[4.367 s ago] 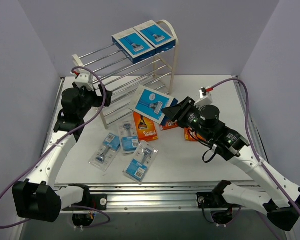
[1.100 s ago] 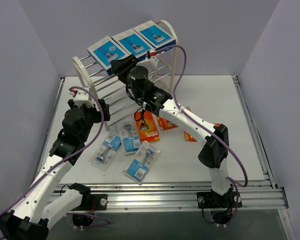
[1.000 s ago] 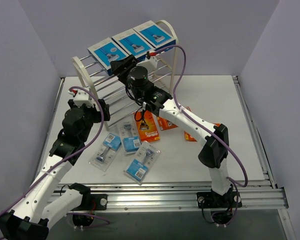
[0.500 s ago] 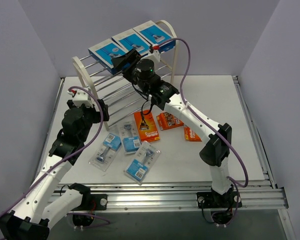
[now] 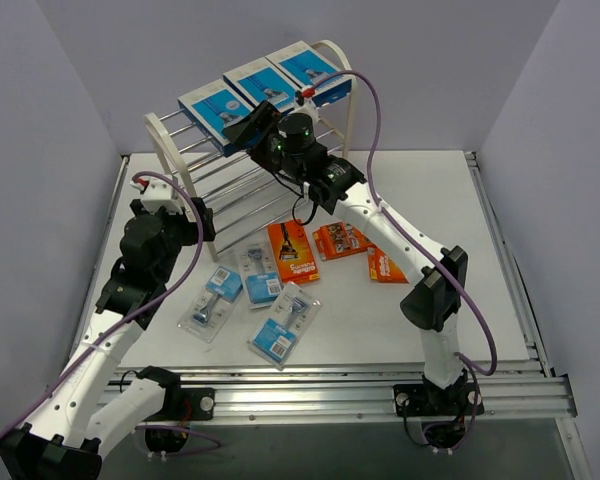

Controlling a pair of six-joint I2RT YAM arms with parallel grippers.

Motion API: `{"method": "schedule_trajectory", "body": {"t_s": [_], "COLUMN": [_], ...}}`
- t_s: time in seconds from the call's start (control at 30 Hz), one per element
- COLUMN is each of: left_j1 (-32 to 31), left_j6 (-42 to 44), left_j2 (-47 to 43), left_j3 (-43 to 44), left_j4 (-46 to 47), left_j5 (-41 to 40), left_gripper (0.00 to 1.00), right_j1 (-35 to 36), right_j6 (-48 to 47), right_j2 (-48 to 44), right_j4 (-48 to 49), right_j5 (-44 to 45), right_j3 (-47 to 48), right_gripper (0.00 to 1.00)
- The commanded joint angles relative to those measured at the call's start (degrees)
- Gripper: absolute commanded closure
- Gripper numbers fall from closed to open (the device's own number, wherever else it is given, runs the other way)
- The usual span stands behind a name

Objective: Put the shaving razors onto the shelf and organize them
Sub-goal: Place the shaving razor onto shelf

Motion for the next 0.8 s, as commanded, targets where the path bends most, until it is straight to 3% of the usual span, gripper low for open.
{"method": "schedule_trajectory", "body": {"t_s": [0.0, 0.43, 0.77], "left_j1": [0.7, 2.1, 2.7], "left_j6": [-0.5, -0.9, -1.2], "left_j2": [-0.2, 0.1, 0.7], "left_j3": [2.6, 2.7, 2.9], "left_j4": [0.2, 0.0, -0.2], "left_j5": [1.1, 2.3, 3.3], "left_gripper": [0.06, 0.06, 0.06], "right_j1": [-0.6, -0.8, -1.1], "right_j6": [-1.0, -1.9, -2.0], "right_j2": [-3.3, -5.2, -7.1], "right_j4": [-1.6, -1.8, -0.4], "right_j5": [-2.5, -4.9, -5.1], "right_j3": [1.7, 0.9, -1.2], "right_gripper": [0.28, 0.29, 0.38]}}
